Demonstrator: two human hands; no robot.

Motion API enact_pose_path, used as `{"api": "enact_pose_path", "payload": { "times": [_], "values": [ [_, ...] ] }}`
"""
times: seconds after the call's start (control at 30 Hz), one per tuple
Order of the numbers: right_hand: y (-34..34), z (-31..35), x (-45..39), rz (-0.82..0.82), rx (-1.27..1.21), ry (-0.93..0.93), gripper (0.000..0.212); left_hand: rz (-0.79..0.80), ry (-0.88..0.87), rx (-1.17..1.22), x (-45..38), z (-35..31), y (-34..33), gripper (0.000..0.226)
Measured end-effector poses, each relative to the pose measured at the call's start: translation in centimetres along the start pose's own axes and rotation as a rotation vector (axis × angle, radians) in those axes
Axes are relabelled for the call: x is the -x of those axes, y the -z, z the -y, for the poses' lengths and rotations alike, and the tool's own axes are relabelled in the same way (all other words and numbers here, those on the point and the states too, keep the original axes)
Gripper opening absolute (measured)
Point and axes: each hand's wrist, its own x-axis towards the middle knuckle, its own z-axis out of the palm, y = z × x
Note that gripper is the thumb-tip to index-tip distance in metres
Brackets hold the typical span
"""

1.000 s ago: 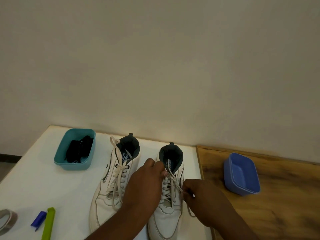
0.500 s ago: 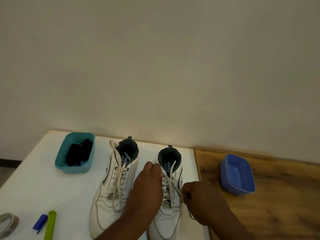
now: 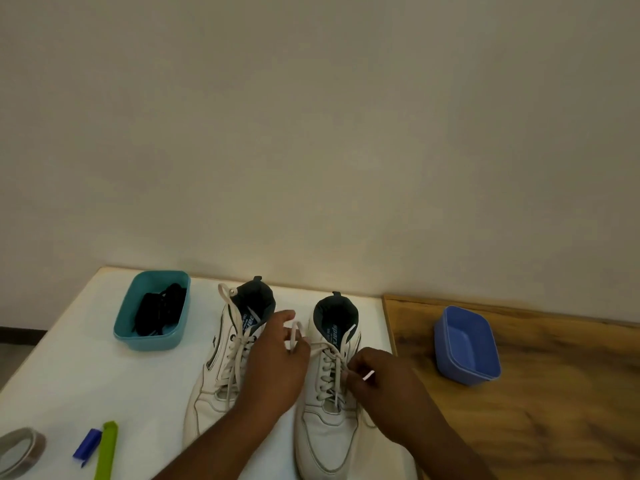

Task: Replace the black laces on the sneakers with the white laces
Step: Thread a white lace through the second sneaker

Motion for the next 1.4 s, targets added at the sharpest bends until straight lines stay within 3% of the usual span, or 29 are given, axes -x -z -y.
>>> {"api": "enact_pose_path", "payload": {
  "times": [0.07,0.13,0.2,0.27,0.37,0.5,0.63,0.73,0.8,0.9,0.97,1.03,1.1,1.17,1.4],
  "values": [
    [-0.4,-0.1,0.0,0.011,0.046,-0.002,0.012,-0.033,0.162,0.308,-0.3,-0.5,0.2,0.028],
    [-0.5,-0.3,0.1,0.014,0.072,0.003,0.016,-0.115,0.213,0.563,-0.5,-1.5,0.7,0.027],
    [-0.2,-0.5,0.1,0.014,0.068,-0.002,0.019,-0.184,0.193,0.637,-0.6,-2.2,1.3,0.029],
    [0.0,-0.6,0.3,0.032,0.054,-0.016,0.019,-0.175,0.130,0.449,-0.1,-2.3,1.6,0.033],
    [0.1,-0.4,0.6,0.111,0.063,-0.023,0.018,-0.040,0.042,0.108,1.1,-1.1,1.4,0.039],
    [0.1,0.4,0.5,0.171,0.084,-0.023,0.022,0.025,0.058,0.105,1.1,-1.7,0.8,0.037],
    [0.8,0.8,0.4,0.200,0.008,-0.048,0.018,0.043,0.027,0.291,-0.6,-3.9,0.7,0.038],
    [1.3,0.5,0.8,0.191,0.062,-0.103,0.017,0.072,-0.015,-0.010,-1.4,-4.0,0.6,0.055],
    [1.4,0.4,1.2,0.155,0.108,-0.139,0.032,-0.022,-0.128,-0.254,0.1,-3.2,0.8,0.053],
    [0.9,0.9,1.3,0.099,-0.030,-0.154,0.066,-0.082,-0.275,-0.498,4.2,-1.5,1.9,0.057],
    [-0.2,1.1,1.1,0.120,-0.125,-0.159,0.097,-0.177,-0.232,-0.691,5.4,0.1,3.3,0.078],
    [-1.2,0.9,1.3,0.168,-0.149,-0.186,0.125,-0.239,-0.046,-0.797,5.9,1.5,4.5,0.109],
    [-2.1,1.0,1.6,0.189,-0.141,-0.197,0.132,-0.190,0.158,-0.815,6.0,2.1,5.6,0.130],
    [-2.9,1.3,1.9,0.159,-0.098,-0.194,0.133,-0.143,0.242,-0.686,6.1,3.1,6.1,0.130],
    [-4.1,2.1,2.1,0.089,-0.117,-0.175,0.130,-0.113,0.141,-0.636,7.3,3.9,5.5,0.111]
  ]
}}
